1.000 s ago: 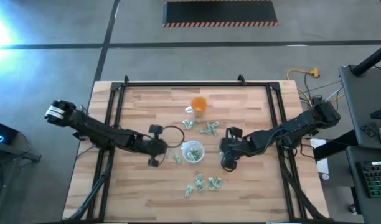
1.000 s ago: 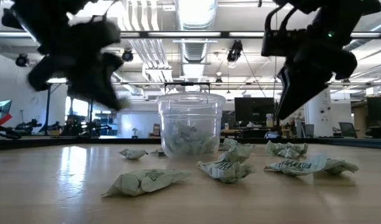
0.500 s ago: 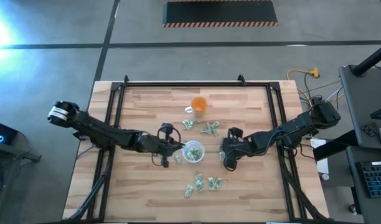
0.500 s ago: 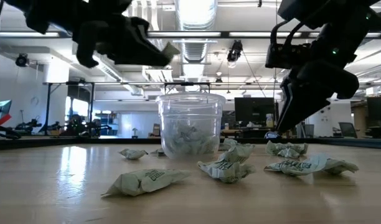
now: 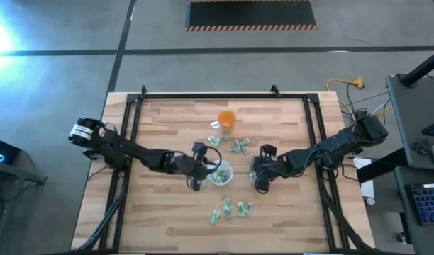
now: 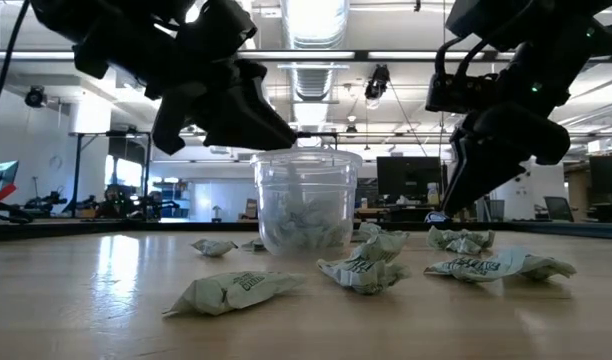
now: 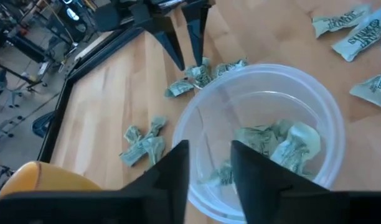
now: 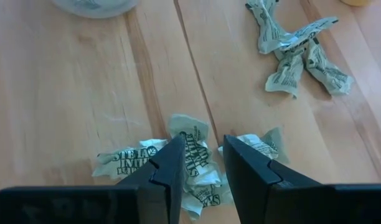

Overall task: Pick and place Stevia / Truvia into bins
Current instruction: Put the green stevia packet into the transparent container

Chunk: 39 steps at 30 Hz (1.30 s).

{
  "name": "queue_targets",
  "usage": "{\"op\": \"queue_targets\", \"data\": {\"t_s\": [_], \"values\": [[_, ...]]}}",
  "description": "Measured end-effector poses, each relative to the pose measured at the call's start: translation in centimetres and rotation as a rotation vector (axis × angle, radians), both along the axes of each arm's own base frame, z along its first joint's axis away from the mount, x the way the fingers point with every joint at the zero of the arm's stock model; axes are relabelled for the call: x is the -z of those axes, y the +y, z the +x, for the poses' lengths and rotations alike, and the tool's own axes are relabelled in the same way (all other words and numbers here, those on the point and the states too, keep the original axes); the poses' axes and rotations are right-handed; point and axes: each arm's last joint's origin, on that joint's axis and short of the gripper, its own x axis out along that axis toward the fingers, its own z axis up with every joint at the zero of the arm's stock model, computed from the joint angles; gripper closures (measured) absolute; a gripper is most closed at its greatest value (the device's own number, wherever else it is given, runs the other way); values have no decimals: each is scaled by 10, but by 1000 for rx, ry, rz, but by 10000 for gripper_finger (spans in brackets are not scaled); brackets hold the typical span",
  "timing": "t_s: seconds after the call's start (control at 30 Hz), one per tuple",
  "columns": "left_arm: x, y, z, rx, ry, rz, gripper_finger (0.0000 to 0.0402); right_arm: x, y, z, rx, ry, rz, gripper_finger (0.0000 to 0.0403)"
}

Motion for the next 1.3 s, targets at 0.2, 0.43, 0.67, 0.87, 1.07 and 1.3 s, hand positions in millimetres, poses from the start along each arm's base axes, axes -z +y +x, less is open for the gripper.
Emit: {"op": "queue_targets", "data": {"t_s": [0.2, 0.43, 0.67, 0.87, 1.07, 1.3], "values": [[-13, 2, -8, -2, -3, -4, 236, 4, -1, -2, 10, -2, 6, 295], [-36, 6, -28, -19, -2, -36, 216, 14, -4, -7, 16, -38, 17, 271], [-59, 11, -51, -48, -18, -101, 216, 17, -4, -9, 14, -36, 35, 265], [-71, 14, -66, -69, -29, -142, 216, 22, -4, -12, 26, -35, 62, 275], [-69, 17, -79, -90, 27, -157, 216, 28, -6, -18, 49, -18, 72, 284], [-65, 18, -83, -104, 51, -172, 216, 29, -6, -18, 52, -28, 68, 316]]}}
